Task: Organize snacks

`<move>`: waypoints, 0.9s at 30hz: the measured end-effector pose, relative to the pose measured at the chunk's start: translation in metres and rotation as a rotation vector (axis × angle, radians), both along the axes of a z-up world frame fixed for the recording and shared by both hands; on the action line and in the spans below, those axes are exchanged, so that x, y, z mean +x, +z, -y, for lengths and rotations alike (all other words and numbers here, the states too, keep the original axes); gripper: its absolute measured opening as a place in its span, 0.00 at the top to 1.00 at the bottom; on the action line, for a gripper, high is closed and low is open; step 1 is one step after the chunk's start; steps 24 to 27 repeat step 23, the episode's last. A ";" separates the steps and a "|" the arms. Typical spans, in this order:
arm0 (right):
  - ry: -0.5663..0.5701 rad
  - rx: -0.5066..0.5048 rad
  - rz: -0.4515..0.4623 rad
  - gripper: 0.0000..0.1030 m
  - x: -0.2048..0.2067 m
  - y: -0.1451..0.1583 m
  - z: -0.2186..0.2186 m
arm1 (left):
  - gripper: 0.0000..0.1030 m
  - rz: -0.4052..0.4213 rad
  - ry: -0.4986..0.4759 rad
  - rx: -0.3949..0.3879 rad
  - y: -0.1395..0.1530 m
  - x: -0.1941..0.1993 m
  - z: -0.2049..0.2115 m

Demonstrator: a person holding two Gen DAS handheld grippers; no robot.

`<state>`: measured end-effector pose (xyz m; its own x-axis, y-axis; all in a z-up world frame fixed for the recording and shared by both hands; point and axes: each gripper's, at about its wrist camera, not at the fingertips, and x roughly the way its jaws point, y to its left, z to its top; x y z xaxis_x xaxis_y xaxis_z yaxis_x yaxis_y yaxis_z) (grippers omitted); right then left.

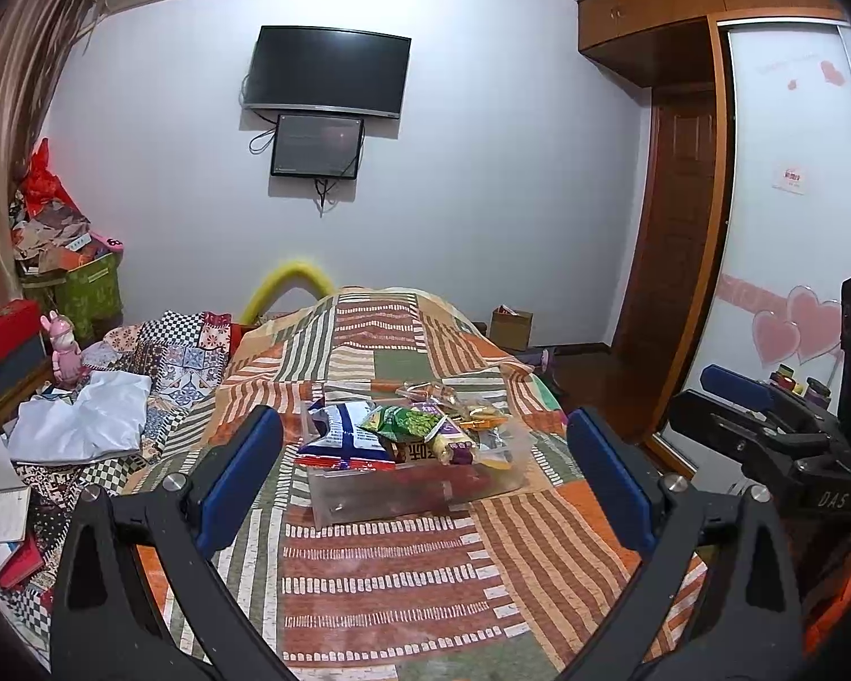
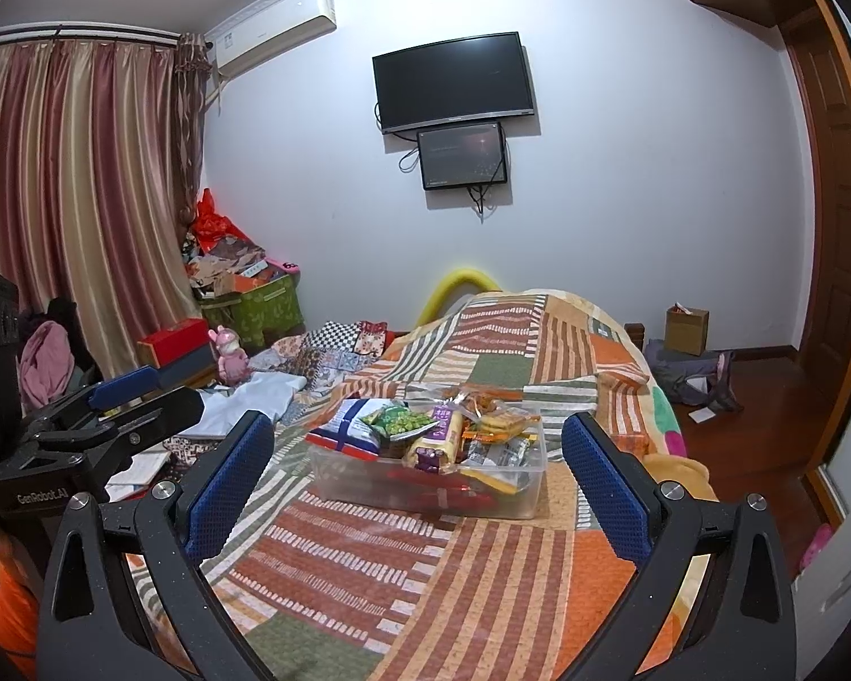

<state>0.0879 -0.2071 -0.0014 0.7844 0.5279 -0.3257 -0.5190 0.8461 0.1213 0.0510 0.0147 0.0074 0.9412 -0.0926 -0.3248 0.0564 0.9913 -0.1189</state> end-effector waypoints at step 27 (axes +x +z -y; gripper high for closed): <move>0.000 0.002 -0.019 0.01 0.005 -0.005 0.002 | 0.01 -0.011 -0.010 -0.001 -0.002 0.000 0.000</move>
